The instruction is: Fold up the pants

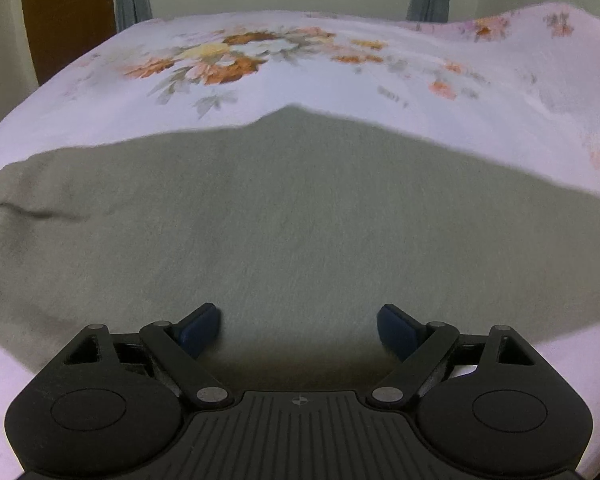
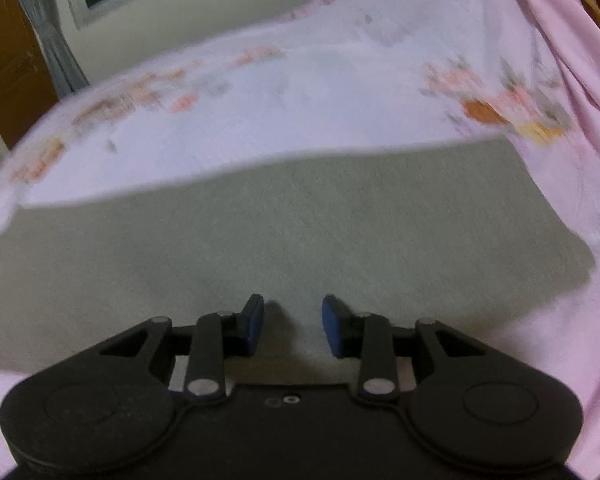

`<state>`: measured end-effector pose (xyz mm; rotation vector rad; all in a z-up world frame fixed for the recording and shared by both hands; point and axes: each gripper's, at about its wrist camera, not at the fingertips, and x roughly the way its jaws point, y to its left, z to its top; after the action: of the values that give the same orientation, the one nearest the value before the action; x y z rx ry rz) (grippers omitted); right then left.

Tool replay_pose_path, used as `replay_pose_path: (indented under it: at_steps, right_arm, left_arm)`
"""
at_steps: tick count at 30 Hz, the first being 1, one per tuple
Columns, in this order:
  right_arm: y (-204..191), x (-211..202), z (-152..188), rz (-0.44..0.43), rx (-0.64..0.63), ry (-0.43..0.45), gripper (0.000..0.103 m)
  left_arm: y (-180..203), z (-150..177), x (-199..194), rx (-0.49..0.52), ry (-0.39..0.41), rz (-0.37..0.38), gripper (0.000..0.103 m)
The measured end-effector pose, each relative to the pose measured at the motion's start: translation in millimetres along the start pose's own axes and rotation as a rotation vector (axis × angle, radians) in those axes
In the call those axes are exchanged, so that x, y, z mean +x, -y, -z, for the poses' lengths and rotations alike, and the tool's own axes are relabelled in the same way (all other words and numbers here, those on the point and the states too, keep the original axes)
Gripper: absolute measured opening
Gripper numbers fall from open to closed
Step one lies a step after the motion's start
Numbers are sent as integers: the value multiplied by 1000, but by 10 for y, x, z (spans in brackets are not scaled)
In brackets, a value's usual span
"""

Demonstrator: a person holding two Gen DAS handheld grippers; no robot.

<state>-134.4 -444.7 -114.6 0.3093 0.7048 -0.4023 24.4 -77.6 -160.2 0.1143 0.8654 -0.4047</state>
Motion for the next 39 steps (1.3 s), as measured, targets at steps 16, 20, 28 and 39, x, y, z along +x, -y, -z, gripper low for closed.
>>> replay_pose_path:
  at_steps: [16,20,28,39]
  right_arm:
    - [-826,211,401,-41,-198,-66,40]
    - [-832,102,383,-52,-224,-83,40]
    - [-766,181,-210,-32,-187,14,43]
    - [-356,674,-327,124,-222,-27,45]
  left_arm:
    - [871,48,141,100,-1,-7,87]
    - [866,52,93,96,-10,-8,87]
    - [930,-194,89,109,34,-41,87]
    - [1021,-615,720,105,-6,-59,100]
